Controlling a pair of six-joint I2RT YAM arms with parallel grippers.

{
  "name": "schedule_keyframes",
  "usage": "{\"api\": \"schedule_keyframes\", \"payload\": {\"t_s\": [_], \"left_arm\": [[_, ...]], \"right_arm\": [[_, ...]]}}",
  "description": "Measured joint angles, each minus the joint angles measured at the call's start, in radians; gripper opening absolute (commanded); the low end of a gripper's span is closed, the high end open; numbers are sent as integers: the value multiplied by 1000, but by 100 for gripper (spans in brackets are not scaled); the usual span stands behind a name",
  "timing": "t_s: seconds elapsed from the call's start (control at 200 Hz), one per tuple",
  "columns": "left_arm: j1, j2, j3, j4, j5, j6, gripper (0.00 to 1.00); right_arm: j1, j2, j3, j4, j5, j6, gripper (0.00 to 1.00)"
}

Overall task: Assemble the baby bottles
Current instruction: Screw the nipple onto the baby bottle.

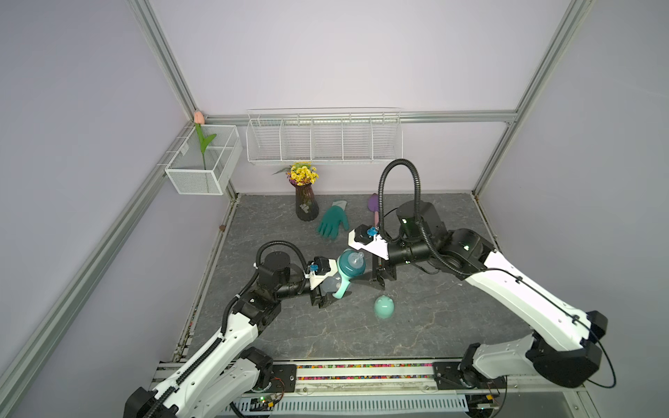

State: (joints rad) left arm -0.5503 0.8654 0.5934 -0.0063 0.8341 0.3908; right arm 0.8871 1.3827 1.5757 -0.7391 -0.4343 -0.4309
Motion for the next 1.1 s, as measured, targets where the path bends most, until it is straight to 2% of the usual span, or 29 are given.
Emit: {"api": "schedule_keyframes", "payload": {"t_s": [0.14, 0.235, 0.305, 0.395, 0.525, 0.585, 0.66, 0.84, 1.01, 1.06, 1.1], "left_arm": [[0, 4, 0, -18, 27, 2, 0], [0, 5, 0, -22, 24, -4, 0], [0, 5, 0, -18, 7, -10, 0], [0, 0, -1, 3, -41, -16, 0], [0, -29, -26, 58, -148, -39, 0], [-1, -47, -50, 87, -204, -48, 0], [-4, -60, -76, 114, -273, -58, 0], [-3, -59, -93, 129, -423, -67, 0], [0, -43, -95, 151, -499, -62, 0], [1, -40, -101, 162, -501, -60, 0], [2, -39, -106, 170, -500, -58, 0]], "right_arm": [[1, 10, 2, -13, -17, -5, 75], [4, 10, 2, -16, -23, 10, 66], [4, 10, 2, -10, -13, 30, 55], [4, 10, -2, 17, 11, 82, 42], [5, 10, -29, 103, 47, 185, 28], [6, 10, -56, 156, 65, 246, 26], [8, 13, -93, 224, 91, 325, 15], [11, 45, -126, 328, 167, 511, 14], [10, 66, -126, 357, 206, 581, 13], [9, 68, -126, 356, 206, 582, 19], [9, 69, -126, 355, 205, 580, 31]]}}
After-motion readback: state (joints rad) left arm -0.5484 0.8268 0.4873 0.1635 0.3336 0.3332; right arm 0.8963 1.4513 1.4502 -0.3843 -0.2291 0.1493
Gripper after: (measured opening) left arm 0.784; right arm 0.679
